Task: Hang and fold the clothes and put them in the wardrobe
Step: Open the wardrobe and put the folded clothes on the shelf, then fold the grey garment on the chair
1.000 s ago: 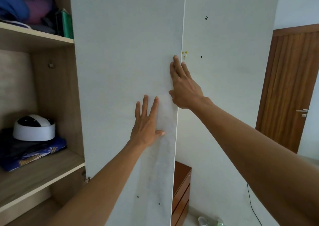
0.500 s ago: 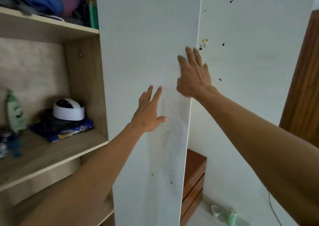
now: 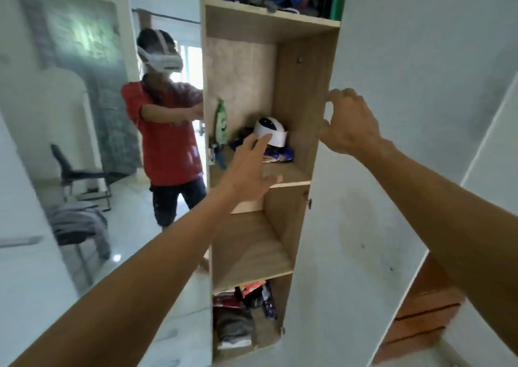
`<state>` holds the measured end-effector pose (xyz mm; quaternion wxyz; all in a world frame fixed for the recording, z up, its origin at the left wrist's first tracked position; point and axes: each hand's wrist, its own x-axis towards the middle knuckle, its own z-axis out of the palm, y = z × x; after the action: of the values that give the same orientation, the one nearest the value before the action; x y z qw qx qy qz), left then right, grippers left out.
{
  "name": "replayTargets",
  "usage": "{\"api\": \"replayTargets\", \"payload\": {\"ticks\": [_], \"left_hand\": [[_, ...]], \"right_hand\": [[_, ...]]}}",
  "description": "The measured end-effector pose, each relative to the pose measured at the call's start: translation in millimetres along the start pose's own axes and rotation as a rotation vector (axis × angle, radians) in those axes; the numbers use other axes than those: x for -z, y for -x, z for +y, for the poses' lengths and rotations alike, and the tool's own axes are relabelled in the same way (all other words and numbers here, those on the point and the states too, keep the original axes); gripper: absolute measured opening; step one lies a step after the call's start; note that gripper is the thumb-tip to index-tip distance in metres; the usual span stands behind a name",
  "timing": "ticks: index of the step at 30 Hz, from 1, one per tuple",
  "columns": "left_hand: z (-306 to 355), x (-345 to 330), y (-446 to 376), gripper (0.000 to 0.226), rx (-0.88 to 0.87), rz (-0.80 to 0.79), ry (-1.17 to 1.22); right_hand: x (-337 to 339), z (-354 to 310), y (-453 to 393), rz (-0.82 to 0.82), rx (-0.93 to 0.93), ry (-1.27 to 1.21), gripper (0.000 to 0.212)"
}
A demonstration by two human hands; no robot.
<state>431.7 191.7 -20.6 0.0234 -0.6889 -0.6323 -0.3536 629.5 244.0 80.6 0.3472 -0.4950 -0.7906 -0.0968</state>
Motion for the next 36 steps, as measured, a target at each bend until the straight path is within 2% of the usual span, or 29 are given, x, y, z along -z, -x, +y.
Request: {"api": "replayTargets", "payload": {"ticks": [2,8,13,17,18,19,20,21,26,31,36], "left_hand": [[-23,25,26,0.092,0.052,0.024,-0.061],[-83,121,161,0.085,0.477,0.208,-0.263],[-80,177,288,0.081,0.83,0.324,-0.427],[-32,180,397,0.077,1.128,0.383,-0.508],[-27,177,402,0.077,1.141,0.379,-0.502],[6,175,453,0.076,1.272,0.383,-0.544],[7,171,459,0.076,1.292,0.386,-0.549],[44,169,504,0.075,1.415,0.394,-0.572],[104,167,595,0.065,1.601,0.467,-0.596],[170,171,685,0.05,1.779,0.633,-0.608],[201,174,776,0.04,1.892,0.659,-0.604]], "right_hand": [[-15,-27,2,-0.047,0.064,-0.103,0.045],[-71,-157,25,-0.227,0.339,-0.413,0.045],[-98,-248,78,-0.393,0.579,-0.588,0.044],[-109,-301,155,-0.602,0.777,-0.766,0.04],[-110,-301,161,-0.628,0.771,-0.764,0.037],[-111,-321,207,-0.714,0.841,-0.845,0.033],[-113,-320,213,-0.747,0.831,-0.824,0.03],[-108,-336,259,-0.828,0.924,-0.858,0.027],[-79,-362,358,-1.081,1.025,-0.862,0.02],[-39,-404,456,-1.151,1.274,-0.86,0.013],[-8,-440,539,-1.223,1.419,-0.824,0.012]]}}
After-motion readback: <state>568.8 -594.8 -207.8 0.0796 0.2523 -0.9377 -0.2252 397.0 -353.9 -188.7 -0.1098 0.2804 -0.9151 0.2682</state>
